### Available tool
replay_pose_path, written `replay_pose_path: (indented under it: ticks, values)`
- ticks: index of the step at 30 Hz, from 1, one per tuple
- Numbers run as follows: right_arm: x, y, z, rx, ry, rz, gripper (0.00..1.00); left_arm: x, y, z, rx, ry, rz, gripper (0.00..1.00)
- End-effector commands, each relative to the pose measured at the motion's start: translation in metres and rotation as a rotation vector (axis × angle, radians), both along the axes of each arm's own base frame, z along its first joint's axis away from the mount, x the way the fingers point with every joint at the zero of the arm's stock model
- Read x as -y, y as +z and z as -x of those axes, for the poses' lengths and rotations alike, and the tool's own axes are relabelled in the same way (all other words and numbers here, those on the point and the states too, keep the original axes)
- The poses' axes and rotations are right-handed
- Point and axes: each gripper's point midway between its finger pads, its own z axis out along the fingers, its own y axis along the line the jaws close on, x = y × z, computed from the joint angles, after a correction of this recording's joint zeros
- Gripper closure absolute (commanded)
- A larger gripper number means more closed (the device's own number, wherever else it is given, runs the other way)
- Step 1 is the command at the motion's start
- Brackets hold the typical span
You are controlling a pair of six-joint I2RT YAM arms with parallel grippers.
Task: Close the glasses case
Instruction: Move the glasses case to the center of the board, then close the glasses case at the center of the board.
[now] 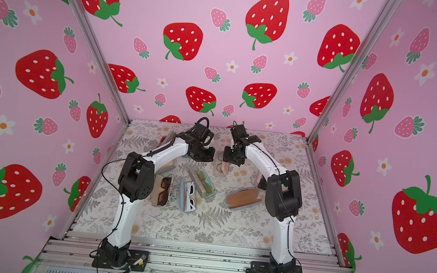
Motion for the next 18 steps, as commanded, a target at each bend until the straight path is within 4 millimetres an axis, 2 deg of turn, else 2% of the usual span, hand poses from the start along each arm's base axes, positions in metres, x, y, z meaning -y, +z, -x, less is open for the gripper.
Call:
replay_pose_path:
  ticks: [1, 4, 9, 18]
  values:
    - [0.007, 0.019, 0.0, 0.061, 0.023, 0.005, 0.69, 0.012, 0.004, -0.008, -0.003, 0.005, 0.06, 1.0]
    - [0.008, 0.015, 0.001, 0.043, 0.036, -0.012, 0.87, 0.012, -0.002, -0.011, -0.012, 0.018, 0.067, 1.0]
    - [0.002, -0.004, -0.003, -0.004, 0.056, -0.04, 1.0, 0.007, -0.017, -0.014, -0.038, 0.037, 0.059, 1.0]
    - [-0.003, -0.029, -0.014, -0.043, 0.051, -0.045, 1.0, 0.0, -0.036, -0.016, -0.07, 0.052, 0.047, 1.0]
